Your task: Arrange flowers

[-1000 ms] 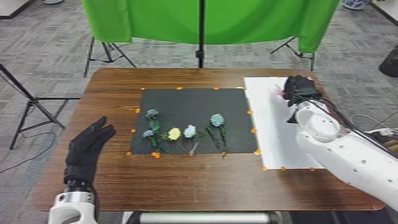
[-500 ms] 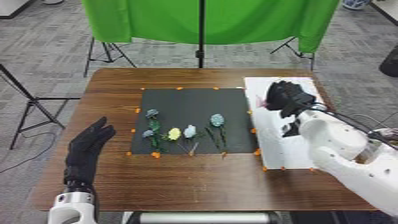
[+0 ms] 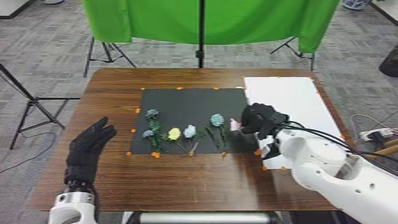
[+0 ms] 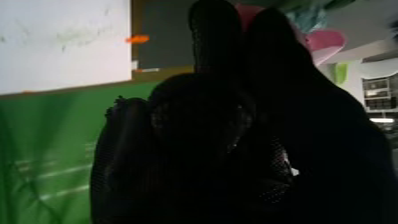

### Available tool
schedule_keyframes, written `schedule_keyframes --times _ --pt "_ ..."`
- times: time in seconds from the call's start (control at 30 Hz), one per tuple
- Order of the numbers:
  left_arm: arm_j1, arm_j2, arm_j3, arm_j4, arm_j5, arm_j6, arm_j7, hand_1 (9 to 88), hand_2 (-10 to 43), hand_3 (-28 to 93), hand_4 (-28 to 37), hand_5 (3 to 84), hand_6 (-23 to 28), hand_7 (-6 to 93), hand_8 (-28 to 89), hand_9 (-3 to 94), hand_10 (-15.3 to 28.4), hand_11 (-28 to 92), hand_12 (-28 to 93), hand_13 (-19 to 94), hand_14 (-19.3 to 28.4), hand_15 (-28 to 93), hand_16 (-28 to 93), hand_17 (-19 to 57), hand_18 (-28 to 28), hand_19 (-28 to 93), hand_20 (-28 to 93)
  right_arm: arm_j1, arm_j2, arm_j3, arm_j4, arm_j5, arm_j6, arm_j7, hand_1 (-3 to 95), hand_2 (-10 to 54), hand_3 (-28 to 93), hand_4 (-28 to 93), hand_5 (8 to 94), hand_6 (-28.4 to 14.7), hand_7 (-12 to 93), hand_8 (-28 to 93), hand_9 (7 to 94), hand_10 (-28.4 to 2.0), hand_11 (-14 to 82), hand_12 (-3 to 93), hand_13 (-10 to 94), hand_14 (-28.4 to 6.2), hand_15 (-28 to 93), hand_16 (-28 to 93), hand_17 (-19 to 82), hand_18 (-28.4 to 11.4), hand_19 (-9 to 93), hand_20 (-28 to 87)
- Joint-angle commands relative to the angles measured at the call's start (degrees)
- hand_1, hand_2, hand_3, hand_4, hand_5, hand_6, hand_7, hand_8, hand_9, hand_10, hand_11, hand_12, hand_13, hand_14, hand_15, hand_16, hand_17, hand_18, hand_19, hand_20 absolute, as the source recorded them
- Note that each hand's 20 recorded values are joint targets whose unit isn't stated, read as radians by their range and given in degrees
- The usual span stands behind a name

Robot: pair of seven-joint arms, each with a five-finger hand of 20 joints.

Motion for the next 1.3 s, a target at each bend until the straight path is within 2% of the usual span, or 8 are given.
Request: schedule_keyframes --times 0.03,0.4,0.53,0.63,0.73,0.83,1.0,1.3 --pt "0.8 -0.35 0.01 0.01 0.38 -0.61 -0.70 27.3 2.6 65 -21.0 46.4 4.5 7.8 -6 45.4 13.6 15 11 34 17.2 20 1 3.7 12.9 7 18 -3.0 -0.1 2.9 -0.3 1.8 -3.0 -0.8 57.2 -9.5 49 -15 77.3 -0.2 18 9 87.3 -9.9 15.6 33.2 92 -1.5 54 35 66 -9.4 93 53" --pt "0.6 -0.06 -0.04 0.13 0.59 -1.75 -1.01 27.3 2.4 65 -20.7 46.3 4.6 7.6 -6 45.2 13.6 15 11 34 17.1 19 1 3.6 13.0 7 18 -12.9 -1.0 18.1 -5.5 6.9 -13.6 -0.9 36.9 -9.5 56 -24 72.6 -1.9 17 -9 81.6 -13.7 23.4 22.2 92 -2.4 53 35 66 -9.0 93 51" --pt "-0.2 0.21 0.18 1.04 0.59 -3.39 0.62 27.3 2.0 65 -20.5 46.3 4.5 7.6 -6 45.0 13.6 15 11 34 17.1 19 1 3.6 13.0 7 18 -25.2 -6.0 33.1 -7.9 14.3 -3.6 -4.0 23.2 -9.5 57 -18 72.9 -2.6 16 -8 82.2 -15.1 22.5 22.7 91 -4.4 50 34 64 -10.8 92 44" --pt "-1.2 0.75 1.83 2.29 -0.09 -3.49 5.42 27.0 0.4 66 -19.8 46.3 4.5 7.5 -6 45.0 13.5 15 11 34 17.1 19 1 5.9 11.8 7 18 -34.1 -13.8 44.1 -7.1 27.5 1.4 -16.4 23.5 -2.0 61 -16 68.3 -2.6 15 -7 74.6 -16.4 16.5 20.5 75 -12.6 32 28 46 -16.0 71 34" --pt "-1.8 0.83 2.90 2.50 0.27 -2.94 7.36 26.8 -1.6 68 -19.3 47.3 4.2 8.3 -6 46.3 13.5 15 11 37 16.6 19 1 9.1 10.8 7 20 -38.4 -21.8 48.3 -5.4 41.8 2.8 -26.7 21.9 -1.9 67 -16 57.2 -1.5 13 -8 60.2 -15.5 8.8 17.1 50 -15.7 15 24 26 -15.9 27 31" --pt "-2.5 1.00 3.38 2.31 0.22 -2.95 7.76 26.6 -2.5 69 -20.3 48.1 3.9 8.9 -6 47.2 13.4 15 12 38 16.4 20 0 10.2 10.5 7 22 -41.0 -28.7 48.5 -4.3 55.9 3.9 -33.3 16.4 -1.8 72 -17 47.3 -0.1 10 -8 49.7 -14.9 6.1 15.5 38 -14.8 11 21 21 -15.6 7 28" --pt "-3.2 0.78 3.92 1.84 0.97 -3.14 7.98 26.6 -2.6 70 -20.9 48.3 3.7 9.3 -6 47.6 13.2 15 12 38 16.4 20 0 10.3 10.2 5 22 -45.4 -36.1 46.7 -4.0 61.5 9.7 -40.3 8.5 -0.5 76 -18 35.2 1.6 8 -8 40.5 -13.4 4.2 12.4 28 -11.0 7 12 17 -13.7 1 25" --pt "-3.0 -2.04 3.57 1.33 3.45 -4.80 7.17 26.3 -2.5 70 -21.4 48.2 3.7 9.4 -6 47.4 13.1 15 12 38 16.3 20 0 8.2 11.0 4 21 -49.8 -40.1 51.5 -5.8 51.4 8.5 -40.2 5.6 -0.8 79 -19 37.8 1.8 10 -9 43.1 -13.1 5.0 12.1 30 -10.2 9 9 18 -13.4 1 23"
